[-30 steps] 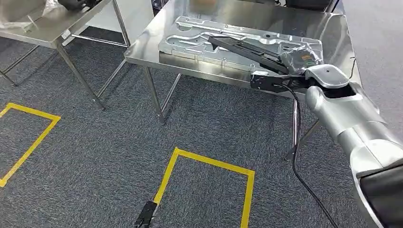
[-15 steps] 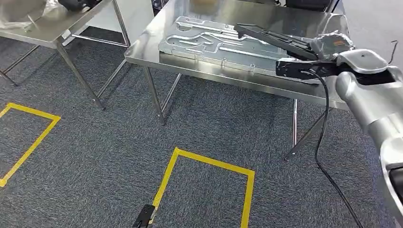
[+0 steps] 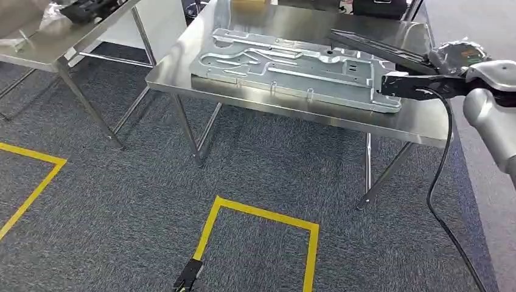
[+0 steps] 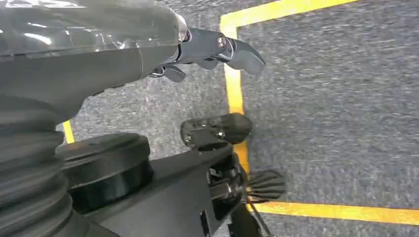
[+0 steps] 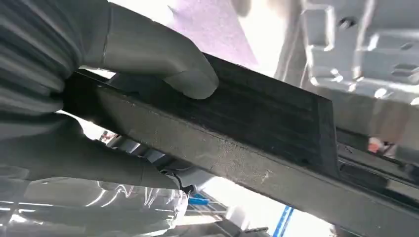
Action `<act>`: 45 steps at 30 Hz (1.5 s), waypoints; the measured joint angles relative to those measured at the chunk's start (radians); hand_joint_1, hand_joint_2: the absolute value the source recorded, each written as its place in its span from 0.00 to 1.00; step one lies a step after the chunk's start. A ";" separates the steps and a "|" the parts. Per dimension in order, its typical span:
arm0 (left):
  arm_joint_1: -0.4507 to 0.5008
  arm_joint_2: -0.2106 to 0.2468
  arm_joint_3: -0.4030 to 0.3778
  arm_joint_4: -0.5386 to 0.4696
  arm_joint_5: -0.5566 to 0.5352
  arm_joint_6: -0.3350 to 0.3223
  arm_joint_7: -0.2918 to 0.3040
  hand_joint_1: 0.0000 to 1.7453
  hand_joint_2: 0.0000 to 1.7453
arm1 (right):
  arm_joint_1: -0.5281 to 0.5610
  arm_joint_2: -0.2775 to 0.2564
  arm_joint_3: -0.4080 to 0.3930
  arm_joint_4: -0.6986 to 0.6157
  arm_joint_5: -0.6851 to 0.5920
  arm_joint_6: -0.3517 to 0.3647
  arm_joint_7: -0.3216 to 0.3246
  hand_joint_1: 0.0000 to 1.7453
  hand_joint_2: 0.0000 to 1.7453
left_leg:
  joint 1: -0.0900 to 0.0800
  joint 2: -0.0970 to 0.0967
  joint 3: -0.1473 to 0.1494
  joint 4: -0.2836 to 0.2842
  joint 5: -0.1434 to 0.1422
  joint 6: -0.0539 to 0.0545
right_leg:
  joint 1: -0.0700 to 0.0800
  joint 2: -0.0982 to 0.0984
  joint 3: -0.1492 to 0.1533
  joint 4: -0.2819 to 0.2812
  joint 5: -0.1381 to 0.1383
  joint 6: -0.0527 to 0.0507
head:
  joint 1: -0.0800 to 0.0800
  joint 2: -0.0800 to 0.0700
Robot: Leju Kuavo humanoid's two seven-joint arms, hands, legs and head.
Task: Take the parts from the cabinet and place them on the table.
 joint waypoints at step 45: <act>-0.008 -0.014 0.024 0.000 0.053 0.051 0.010 0.00 1.00 | 0.107 0.097 -0.019 0.045 -0.073 -0.058 -0.019 1.00 1.00 | -0.036 -0.039 -0.150 0.010 0.137 0.023 | 0.045 0.028 0.080 -0.011 -0.119 -0.084 | -0.013 0.000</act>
